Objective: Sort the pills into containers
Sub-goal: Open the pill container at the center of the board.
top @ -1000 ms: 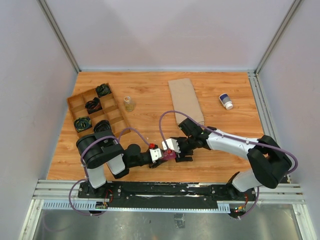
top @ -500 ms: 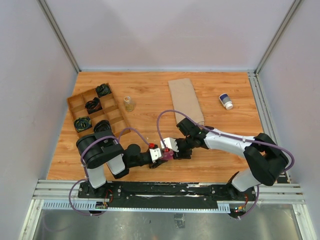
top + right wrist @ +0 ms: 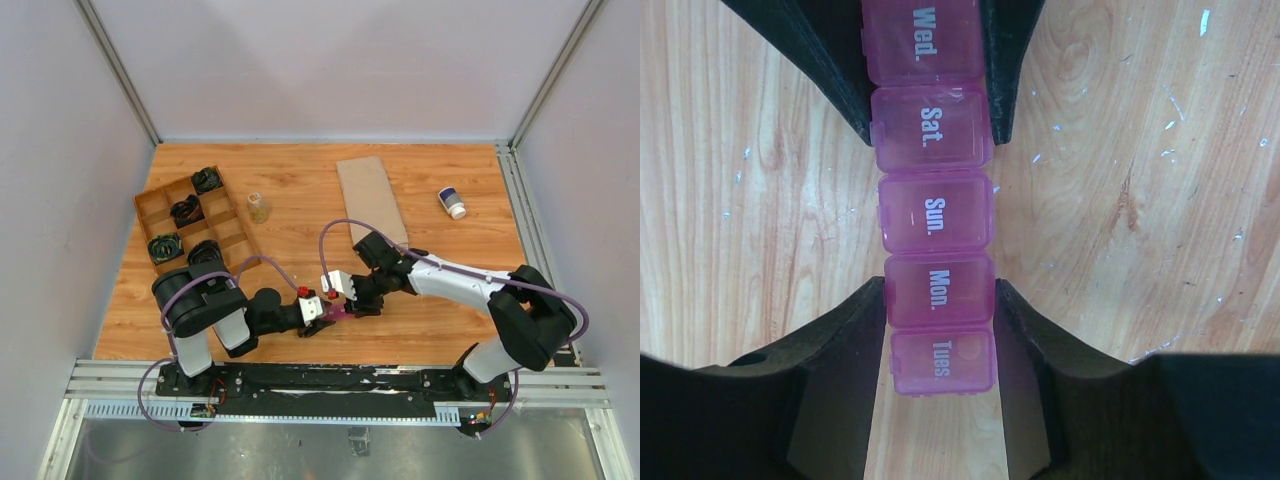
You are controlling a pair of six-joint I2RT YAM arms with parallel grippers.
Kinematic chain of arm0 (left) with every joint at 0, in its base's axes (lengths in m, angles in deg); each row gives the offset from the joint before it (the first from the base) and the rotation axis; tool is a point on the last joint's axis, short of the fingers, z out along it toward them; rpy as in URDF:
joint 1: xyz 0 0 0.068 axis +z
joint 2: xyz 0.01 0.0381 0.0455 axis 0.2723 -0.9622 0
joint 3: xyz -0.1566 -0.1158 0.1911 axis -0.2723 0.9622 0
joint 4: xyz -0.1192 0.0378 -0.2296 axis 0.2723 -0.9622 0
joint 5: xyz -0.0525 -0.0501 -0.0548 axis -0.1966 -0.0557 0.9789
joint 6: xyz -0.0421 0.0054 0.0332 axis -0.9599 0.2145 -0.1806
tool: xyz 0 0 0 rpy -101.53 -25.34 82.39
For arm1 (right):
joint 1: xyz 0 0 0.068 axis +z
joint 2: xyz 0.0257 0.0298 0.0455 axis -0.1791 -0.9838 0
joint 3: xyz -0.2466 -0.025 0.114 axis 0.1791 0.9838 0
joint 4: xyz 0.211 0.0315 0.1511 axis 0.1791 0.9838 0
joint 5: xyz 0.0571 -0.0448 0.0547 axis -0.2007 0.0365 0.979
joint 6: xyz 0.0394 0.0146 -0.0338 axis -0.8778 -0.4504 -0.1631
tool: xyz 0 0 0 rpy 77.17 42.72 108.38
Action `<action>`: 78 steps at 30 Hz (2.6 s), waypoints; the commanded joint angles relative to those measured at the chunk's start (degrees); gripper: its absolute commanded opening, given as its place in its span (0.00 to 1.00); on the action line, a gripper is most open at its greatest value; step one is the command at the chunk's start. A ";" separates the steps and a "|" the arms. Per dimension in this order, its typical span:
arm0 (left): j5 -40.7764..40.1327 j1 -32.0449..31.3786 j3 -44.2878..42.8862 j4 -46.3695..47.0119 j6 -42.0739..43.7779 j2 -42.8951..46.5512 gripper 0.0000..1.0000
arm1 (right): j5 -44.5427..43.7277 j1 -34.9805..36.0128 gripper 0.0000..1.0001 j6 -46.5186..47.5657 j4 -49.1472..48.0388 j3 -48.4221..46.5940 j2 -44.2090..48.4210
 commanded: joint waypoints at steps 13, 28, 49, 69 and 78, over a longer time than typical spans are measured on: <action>2.01 0.15 -2.26 -7.62 2.15 2.07 0.00 | 7.51 -5.18 0.37 -4.74 6.25 -7.07 -2.59; 3.57 -0.16 -3.68 -10.93 2.08 2.59 0.00 | -3.18 -6.13 0.63 -11.55 -1.63 -4.88 1.47; 1.84 -0.16 -5.57 -14.64 2.16 3.05 0.00 | -12.94 -5.83 0.52 -14.88 -4.41 -4.65 -2.87; -3.19 0.63 -7.59 -18.96 -6.37 9.56 0.60 | 10.12 -12.60 0.90 -5.66 8.87 -7.44 13.85; -8.88 0.63 -10.83 -36.41 -13.75 26.27 0.77 | 13.14 -17.43 0.97 -6.68 9.57 -7.08 21.90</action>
